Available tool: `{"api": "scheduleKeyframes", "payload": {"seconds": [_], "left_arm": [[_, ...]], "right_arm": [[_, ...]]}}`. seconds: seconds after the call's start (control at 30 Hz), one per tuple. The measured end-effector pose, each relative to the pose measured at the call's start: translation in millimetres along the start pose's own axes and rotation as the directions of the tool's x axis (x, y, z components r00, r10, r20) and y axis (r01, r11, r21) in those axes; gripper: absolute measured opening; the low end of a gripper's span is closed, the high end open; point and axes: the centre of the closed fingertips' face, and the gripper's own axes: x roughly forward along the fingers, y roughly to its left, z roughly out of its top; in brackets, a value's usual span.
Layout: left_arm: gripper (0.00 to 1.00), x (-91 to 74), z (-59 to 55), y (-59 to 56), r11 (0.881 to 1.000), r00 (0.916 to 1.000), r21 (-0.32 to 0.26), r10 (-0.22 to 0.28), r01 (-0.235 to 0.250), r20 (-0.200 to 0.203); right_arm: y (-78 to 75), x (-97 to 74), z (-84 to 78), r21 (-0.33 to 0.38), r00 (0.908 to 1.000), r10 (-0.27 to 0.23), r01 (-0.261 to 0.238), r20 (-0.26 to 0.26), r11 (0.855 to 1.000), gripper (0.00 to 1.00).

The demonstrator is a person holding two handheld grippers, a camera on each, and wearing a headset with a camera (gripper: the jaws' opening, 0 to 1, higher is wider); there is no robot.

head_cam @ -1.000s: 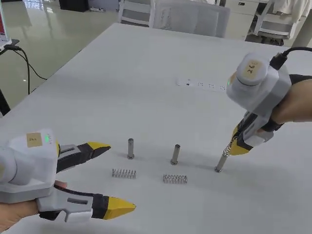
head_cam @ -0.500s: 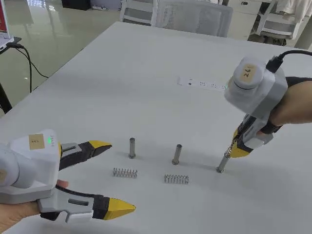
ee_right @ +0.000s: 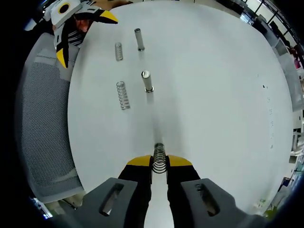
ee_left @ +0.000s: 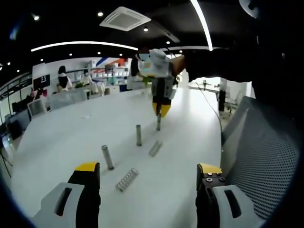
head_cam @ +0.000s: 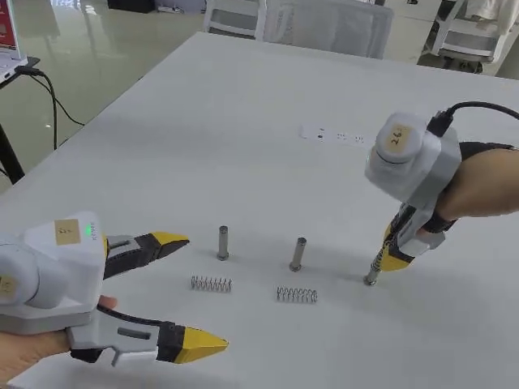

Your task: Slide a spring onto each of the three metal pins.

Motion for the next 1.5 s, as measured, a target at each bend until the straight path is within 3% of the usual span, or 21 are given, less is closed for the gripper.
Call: {"api": "scheduleKeyframes", "payload": {"seconds": [0.37,0.73,1.2,1.5], "left_arm": [[0.78,0.6,-2.4,-0.8,1.0,0.9999,-0.006,-0.004,0.004,-0.015],[0.77,1.5,-3.0,-1.1,1.0,0.9998,-0.01,-0.007,0.007,-0.021],[0.76,3.0,-3.9,-2.9,1.0,0.9996,-0.018,-0.014,0.014,-0.025],[0.75,3.5,-4.1,-5.4,1.0,0.9994,-0.025,-0.019,0.018,-0.031]], "right_arm": [[-1.6,20.5,-2.8,0.023,0.9999,0.012,-0.012,-0.006,1.0,0.08],[0.6,27.7,-3.1,0.021,0.9999,0.01,-0.011,0.009,1.0,0.09],[-1.4,17.5,9.2,-0.026,0.9972,-0.031,0.033,0.068,0.999,0.24],[6.8,7.3,24.5,-0.059,0.9941,-0.04,0.046,0.1,0.997,0.24]]}}
